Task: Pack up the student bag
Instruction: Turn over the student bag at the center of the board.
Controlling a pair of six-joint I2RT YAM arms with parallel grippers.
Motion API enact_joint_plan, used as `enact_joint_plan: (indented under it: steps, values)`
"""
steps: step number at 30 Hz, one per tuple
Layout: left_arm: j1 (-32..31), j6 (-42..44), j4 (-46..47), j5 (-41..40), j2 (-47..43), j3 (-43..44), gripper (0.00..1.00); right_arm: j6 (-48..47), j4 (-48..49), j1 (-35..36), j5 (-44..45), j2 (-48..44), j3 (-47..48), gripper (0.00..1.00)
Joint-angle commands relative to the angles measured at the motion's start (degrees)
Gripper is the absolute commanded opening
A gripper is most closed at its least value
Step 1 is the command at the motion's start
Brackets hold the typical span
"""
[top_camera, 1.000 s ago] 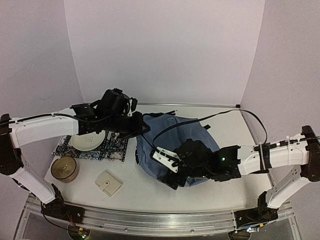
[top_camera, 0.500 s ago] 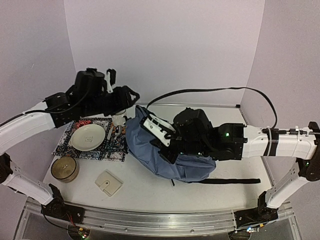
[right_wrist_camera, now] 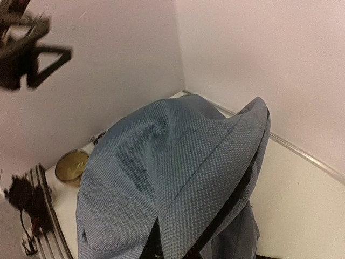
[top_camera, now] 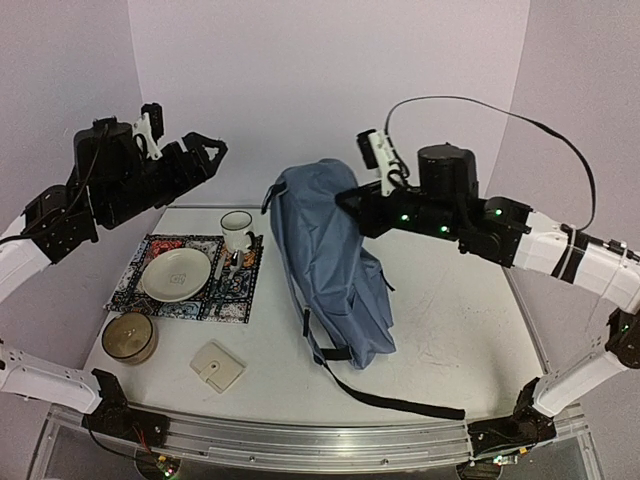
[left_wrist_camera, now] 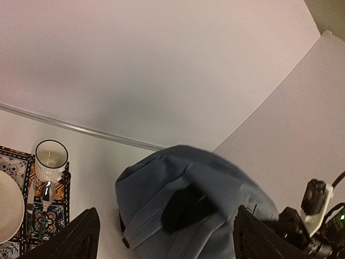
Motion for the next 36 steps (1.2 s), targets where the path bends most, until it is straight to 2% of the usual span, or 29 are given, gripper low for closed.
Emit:
enact_joint_plan:
  steps: [1,4,7,10,12,16,19,24,36]
  values:
    - [0.1,1.4,-2.1,2.8,2.8,-1.7,0.87,15.3,11.1,-9.9,2.7,-7.6,-9.2,0.0]
    - [0.1,1.0,-1.8,6.6,5.9,-2.8,0.88,21.9,12.0,-16.4,1.4,-10.6,-17.4,0.0]
    - [0.1,0.7,1.0,11.4,9.5,-5.2,0.88,24.1,13.4,-19.5,-2.3,-12.9,-22.4,0.0]
    - [-0.5,0.7,9.0,18.4,13.5,-9.5,0.88,23.8,13.4,-19.9,-3.0,-14.6,-23.4,0.0]
    - [-1.8,1.5,16.8,20.1,16.4,-12.4,0.9,23.9,13.5,-20.1,-3.0,-15.4,-23.7,0.0]
    - [-4.6,4.1,26.7,21.8,22.4,-15.1,0.94,24.1,13.3,-20.4,-3.0,-16.2,-23.6,0.0]
    - [-7.0,6.3,30.9,21.9,26.1,-15.0,0.96,24.3,13.0,-20.5,-3.3,-16.2,-23.3,0.0]
    - [-11.0,9.8,32.4,19.9,30.7,-13.1,0.99,24.7,12.9,-20.6,-3.9,-15.8,-23.0,0.0]
    - [-17.4,12.7,38.6,13.0,41.5,-8.2,0.99,25.3,12.9,-20.6,-5.9,-14.3,-21.8,0.0]
